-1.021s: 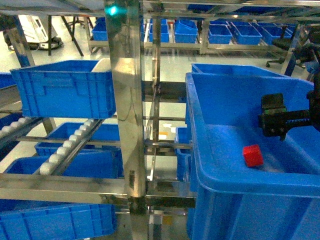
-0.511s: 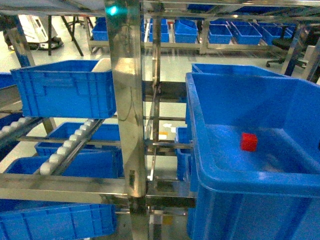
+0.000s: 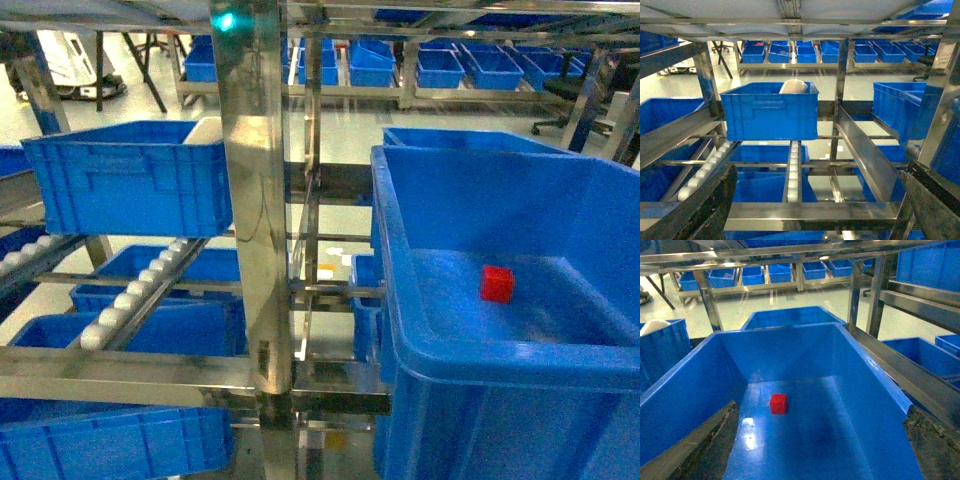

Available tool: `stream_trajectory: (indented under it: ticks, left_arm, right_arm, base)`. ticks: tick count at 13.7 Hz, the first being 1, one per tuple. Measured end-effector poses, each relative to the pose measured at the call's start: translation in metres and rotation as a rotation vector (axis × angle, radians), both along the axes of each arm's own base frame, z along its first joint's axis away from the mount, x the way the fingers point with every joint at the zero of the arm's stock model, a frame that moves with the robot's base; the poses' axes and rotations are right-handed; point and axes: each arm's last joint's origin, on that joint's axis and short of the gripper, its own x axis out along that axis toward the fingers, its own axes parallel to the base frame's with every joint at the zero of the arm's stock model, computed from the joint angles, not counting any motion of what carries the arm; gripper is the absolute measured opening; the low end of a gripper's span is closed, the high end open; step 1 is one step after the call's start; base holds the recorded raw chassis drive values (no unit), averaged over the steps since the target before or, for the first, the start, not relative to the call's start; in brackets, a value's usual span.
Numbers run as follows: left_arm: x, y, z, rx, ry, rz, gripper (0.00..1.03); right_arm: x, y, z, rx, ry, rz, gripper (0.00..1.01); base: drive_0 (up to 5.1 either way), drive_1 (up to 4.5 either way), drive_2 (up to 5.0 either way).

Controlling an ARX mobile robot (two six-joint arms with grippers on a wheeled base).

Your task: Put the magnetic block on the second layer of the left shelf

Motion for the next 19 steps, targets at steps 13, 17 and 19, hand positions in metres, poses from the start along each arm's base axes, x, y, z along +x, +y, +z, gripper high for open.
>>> stream_trajectory:
  ticks: [13,17,19]
  left_arm:
    - [0.0,0.0,0.0,0.0,0.0,0.0,0.98]
    - [0.0,0.0,0.0,0.0,0.0,0.0,0.98]
    - [0.0,0.0,0.0,0.0,0.0,0.0,0.98]
  right_arm:
    - [-0.042,-0.011,-0.024,-0.088,-0.086,0.152,0.02]
    - [-0.051,-0.011,-0.023,-0.088,-0.088,0.152,0.02]
    - [-0.055,-0.011,-0.024,-0.087,-0.084,0.152,0.02]
  base:
    - [0.0,0.0,0.0]
    - [0.0,0.0,0.0]
    - [0.0,0.0,0.0]
